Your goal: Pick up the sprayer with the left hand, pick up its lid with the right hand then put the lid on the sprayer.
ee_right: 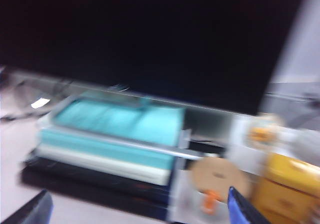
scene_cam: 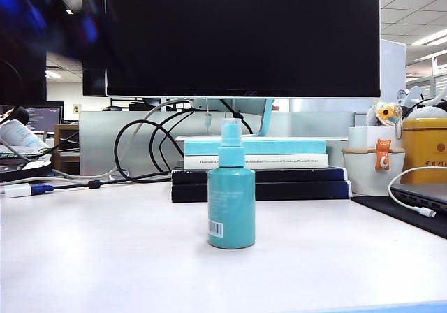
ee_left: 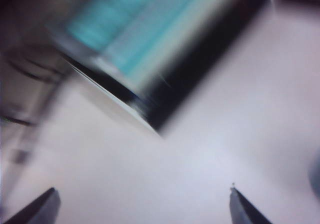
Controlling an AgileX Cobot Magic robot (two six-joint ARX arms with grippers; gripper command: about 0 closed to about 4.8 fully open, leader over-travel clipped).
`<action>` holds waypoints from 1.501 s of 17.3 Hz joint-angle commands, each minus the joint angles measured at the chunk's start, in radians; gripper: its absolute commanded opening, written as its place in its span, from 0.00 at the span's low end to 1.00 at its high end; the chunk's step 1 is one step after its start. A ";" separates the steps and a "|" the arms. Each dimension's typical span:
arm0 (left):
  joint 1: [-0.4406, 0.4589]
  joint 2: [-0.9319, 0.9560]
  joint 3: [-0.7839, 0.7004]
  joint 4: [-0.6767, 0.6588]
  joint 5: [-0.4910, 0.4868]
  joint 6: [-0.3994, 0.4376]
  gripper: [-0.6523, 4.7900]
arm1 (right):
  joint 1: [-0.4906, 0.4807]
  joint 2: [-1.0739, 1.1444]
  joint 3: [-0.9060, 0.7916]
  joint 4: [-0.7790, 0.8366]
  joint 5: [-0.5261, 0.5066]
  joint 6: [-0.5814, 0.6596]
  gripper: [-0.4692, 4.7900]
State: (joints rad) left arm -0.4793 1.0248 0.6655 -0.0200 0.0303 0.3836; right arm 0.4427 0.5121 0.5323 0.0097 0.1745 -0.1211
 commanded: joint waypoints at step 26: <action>0.389 -0.956 -0.581 0.007 -0.048 -0.372 0.11 | -0.328 -0.463 -0.529 -0.058 -0.172 0.251 0.09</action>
State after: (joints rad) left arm -0.0898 0.0692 0.0845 -0.0250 -0.0261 0.0093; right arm 0.1345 0.0494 0.0109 -0.0719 0.0772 0.1360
